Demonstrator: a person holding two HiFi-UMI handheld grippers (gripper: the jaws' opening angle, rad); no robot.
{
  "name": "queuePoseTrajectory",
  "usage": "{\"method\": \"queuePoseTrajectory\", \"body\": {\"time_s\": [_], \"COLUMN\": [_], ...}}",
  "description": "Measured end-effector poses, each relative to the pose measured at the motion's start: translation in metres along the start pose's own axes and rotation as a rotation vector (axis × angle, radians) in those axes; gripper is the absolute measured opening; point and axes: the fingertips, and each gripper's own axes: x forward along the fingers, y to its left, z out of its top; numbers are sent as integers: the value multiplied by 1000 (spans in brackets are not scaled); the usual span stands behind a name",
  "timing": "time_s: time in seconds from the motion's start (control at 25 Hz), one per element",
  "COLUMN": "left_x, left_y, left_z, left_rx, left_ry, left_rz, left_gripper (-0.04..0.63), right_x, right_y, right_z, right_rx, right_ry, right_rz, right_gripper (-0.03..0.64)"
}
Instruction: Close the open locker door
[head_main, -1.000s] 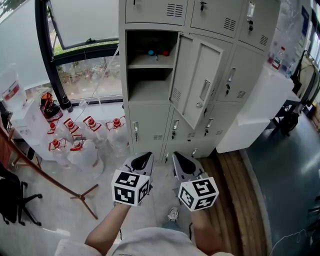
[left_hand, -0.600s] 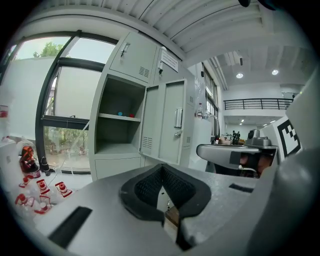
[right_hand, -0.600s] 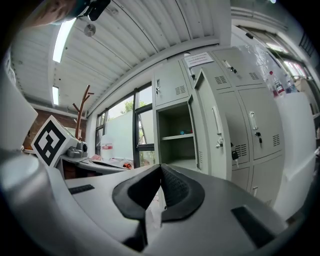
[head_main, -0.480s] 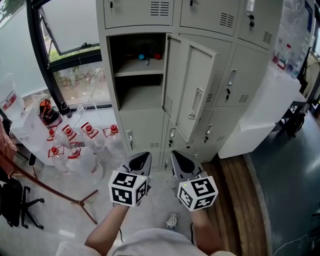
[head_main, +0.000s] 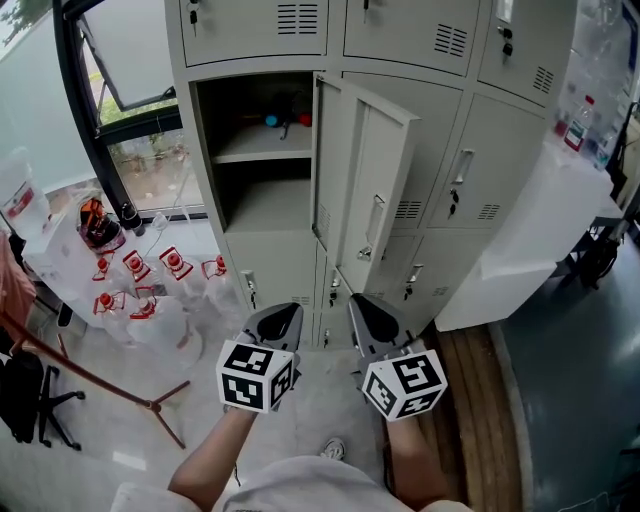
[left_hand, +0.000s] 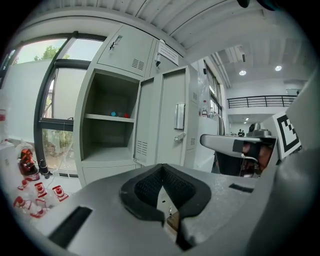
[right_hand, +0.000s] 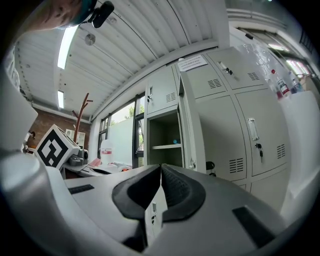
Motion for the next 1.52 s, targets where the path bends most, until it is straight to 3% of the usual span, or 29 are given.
{"method": "queuePoseTrajectory", "body": {"time_s": [0.52,1.0,1.52], "left_x": [31,55,72], "left_y": [-6,-9,3], "left_z": [16,17,23], "left_rx": [-1,-16,-35], "left_ry": [-12,-22,-43], "left_rz": [97,130,153], "left_gripper": [6,6,6], "right_x": [7,26,39], "right_y": [-49,-76,-87], "right_z": [35,46,54], "right_rx": [-7,-50,-8], "right_ry": [-73,-79,-102], "right_rz": [82,156,287], "right_gripper": [25,94,114]}}
